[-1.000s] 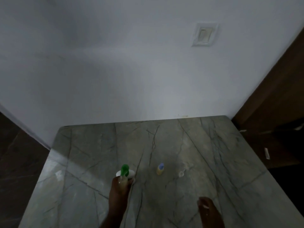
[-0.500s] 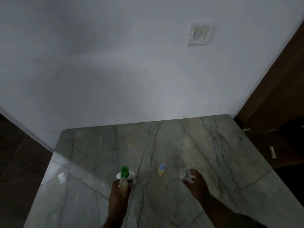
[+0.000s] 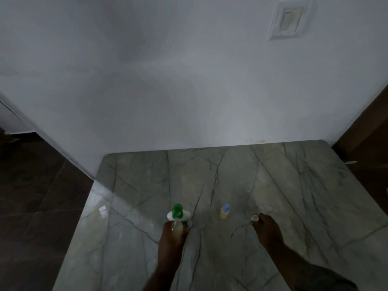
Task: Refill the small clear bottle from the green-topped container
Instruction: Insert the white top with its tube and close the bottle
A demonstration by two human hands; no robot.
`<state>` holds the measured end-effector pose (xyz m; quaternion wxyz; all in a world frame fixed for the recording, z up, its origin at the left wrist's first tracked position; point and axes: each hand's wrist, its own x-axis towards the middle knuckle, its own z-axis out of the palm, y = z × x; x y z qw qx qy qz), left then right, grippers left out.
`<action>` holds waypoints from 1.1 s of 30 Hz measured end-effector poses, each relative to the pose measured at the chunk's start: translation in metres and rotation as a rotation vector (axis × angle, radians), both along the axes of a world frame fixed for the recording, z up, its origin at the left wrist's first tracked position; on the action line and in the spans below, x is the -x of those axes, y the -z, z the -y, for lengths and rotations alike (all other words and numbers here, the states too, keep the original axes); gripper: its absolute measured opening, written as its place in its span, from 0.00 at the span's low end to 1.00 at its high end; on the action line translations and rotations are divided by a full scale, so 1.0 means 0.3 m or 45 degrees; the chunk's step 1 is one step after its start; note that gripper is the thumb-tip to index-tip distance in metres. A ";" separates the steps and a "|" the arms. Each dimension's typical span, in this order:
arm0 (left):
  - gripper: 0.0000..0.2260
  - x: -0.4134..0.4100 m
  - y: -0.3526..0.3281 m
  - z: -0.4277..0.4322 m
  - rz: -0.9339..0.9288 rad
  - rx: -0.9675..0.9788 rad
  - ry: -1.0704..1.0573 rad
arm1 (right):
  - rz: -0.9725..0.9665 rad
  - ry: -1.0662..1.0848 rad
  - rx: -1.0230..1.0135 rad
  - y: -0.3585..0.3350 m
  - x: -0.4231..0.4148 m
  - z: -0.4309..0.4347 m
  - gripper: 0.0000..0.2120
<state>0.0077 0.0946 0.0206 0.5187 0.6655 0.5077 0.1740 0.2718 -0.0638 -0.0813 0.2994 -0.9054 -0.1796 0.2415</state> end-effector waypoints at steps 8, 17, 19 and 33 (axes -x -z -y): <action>0.15 0.005 -0.029 0.037 0.016 -0.014 -0.023 | -0.022 0.038 -0.454 -0.278 0.099 0.064 0.13; 0.20 -0.051 -0.294 0.106 0.120 -0.214 0.045 | 0.043 -0.645 -0.810 -0.926 0.197 0.073 0.12; 0.16 -0.085 -0.395 0.116 0.183 -0.285 0.046 | 0.122 -0.705 -0.882 -1.048 0.213 0.049 0.09; 0.14 -0.136 -0.741 0.145 0.507 -0.625 0.057 | 0.910 -1.200 -0.700 -1.543 0.190 -0.052 0.02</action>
